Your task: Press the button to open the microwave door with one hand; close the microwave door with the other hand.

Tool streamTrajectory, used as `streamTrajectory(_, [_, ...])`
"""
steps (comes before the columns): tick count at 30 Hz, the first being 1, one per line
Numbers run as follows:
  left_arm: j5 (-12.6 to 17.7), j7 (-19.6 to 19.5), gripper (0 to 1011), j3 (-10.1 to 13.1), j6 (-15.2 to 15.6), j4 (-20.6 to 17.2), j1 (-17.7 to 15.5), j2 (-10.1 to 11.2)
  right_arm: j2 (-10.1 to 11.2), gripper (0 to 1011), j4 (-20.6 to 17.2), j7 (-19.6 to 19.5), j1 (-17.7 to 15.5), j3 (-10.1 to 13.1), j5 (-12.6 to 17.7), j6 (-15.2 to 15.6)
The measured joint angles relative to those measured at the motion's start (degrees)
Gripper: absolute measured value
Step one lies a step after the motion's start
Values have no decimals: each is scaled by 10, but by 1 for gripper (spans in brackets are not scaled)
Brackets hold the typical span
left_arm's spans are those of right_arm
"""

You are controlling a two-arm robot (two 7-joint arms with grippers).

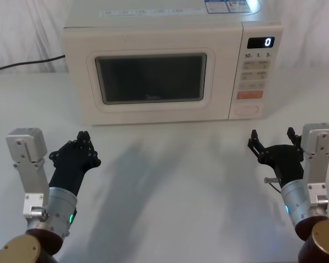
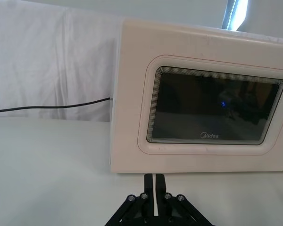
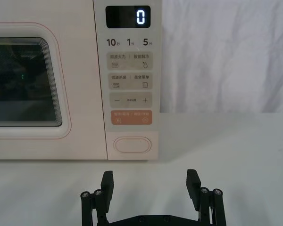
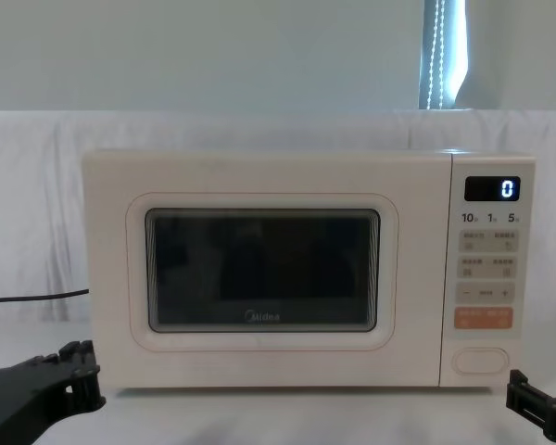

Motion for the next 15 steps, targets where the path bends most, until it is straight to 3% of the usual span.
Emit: streamTrajectory(15, [0,0,472,0,0,0,0,0,0,1000,0,0,0,0,0,0])
